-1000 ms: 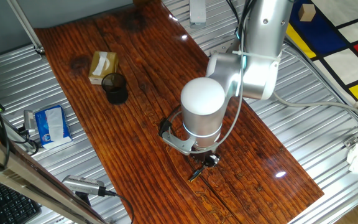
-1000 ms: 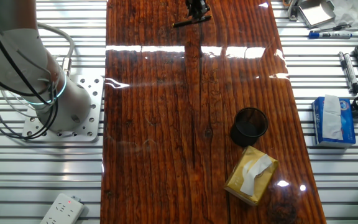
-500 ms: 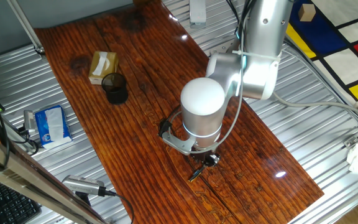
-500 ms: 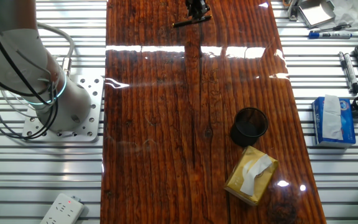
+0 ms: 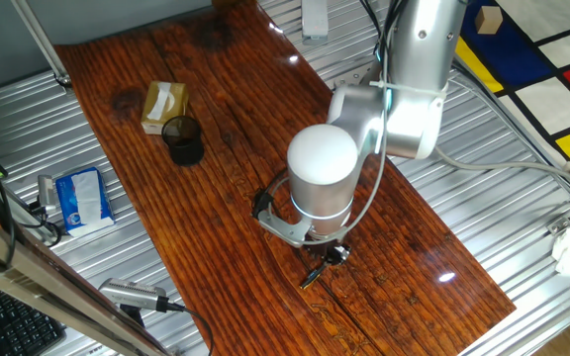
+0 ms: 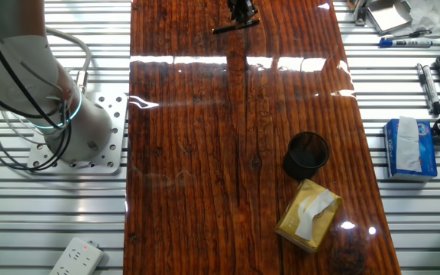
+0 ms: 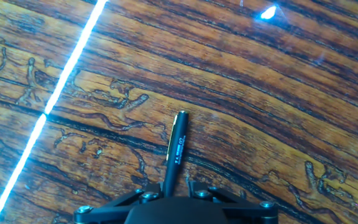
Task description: Put the pen into the pen holder
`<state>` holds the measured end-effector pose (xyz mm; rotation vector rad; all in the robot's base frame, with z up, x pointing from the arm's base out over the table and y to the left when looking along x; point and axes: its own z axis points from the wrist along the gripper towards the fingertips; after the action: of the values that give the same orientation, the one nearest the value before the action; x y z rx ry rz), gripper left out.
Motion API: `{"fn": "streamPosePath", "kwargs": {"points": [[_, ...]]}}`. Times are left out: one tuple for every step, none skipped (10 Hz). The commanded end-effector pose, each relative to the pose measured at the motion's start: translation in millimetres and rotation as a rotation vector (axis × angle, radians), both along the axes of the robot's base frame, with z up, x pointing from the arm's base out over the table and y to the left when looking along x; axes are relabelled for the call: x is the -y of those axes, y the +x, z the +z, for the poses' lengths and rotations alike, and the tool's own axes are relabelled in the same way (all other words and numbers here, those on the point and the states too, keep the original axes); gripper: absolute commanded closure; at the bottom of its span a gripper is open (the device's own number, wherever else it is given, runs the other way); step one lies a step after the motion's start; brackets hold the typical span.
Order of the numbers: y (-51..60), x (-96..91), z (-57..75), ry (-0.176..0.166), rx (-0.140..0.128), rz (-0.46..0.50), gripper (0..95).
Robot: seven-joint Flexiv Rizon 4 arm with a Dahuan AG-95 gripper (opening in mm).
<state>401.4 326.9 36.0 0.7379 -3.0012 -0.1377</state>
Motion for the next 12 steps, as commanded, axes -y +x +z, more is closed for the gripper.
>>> {"fn": "streamPosePath", "kwargs": {"points": [[0.1,0.2,-0.6,-0.006,0.001,-0.021,76.0],[0.0,0.2,-0.7,-0.005,-0.001,-0.045,76.0],[-0.2,0.1,-1.2,-0.005,-0.003,-0.074,76.0],[-0.3,0.2,-1.9,-0.002,-0.005,-0.091,76.0],[-0.9,0.4,-3.1,-0.004,-0.006,-0.101,76.0],[-2.5,1.3,-5.1,-0.005,-0.006,-0.102,76.0],[-6.0,2.4,-8.5,-0.004,-0.004,-0.103,76.0],[-11.0,2.1,-12.1,-0.003,-0.003,-0.102,76.0],[-15.2,0.9,-13.8,-0.003,-0.003,-0.101,76.0],[-19.0,-0.2,-14.6,-0.003,-0.002,-0.101,76.0],[-22.8,-1.3,-15.6,-0.003,0.000,-0.099,76.0],[-24.6,-1.5,-17.6,-0.003,0.003,-0.096,76.0]]}}
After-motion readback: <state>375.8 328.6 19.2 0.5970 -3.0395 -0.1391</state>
